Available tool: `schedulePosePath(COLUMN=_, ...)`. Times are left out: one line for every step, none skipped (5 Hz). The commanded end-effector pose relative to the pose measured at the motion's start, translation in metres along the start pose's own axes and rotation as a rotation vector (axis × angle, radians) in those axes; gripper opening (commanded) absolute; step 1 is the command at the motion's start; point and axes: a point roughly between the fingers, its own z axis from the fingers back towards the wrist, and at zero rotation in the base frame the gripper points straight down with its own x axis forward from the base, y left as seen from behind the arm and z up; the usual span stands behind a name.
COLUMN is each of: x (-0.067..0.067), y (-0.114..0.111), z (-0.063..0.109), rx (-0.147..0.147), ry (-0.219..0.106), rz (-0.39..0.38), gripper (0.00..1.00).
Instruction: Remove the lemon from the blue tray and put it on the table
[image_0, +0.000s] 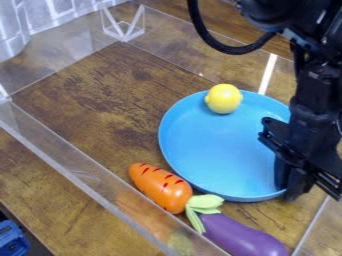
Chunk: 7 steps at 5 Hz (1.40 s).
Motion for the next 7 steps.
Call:
schedulePosePath(x=0.013, y=0.01, z=0.031, rx=0.006, ry=-0.089, rz=0.095, gripper=0.0)
schedulePosePath(x=0.011, y=0.008, z=0.035, rx=0.004, ry=-0.088, rz=0.126, gripper=0.0)
schedulePosePath(x=0.008, y=0.005, z=0.041, rx=0.001, ry=-0.089, rz=0.159, gripper=0.0)
schedulePosePath(x=0.004, y=-0.002, z=0.043, rx=-0.011, ry=-0.079, rz=0.078, gripper=0.0)
schedulePosePath(x=-0.002, y=-0.011, z=0.043, rx=-0.028, ry=-0.071, rz=-0.003, gripper=0.0)
schedulePosePath(x=-0.002, y=-0.003, z=0.044, rx=-0.035, ry=-0.068, rz=0.001, gripper=0.0)
schedulePosePath(x=-0.002, y=0.006, z=0.043, rx=-0.04, ry=-0.064, rz=0.005, gripper=0.0)
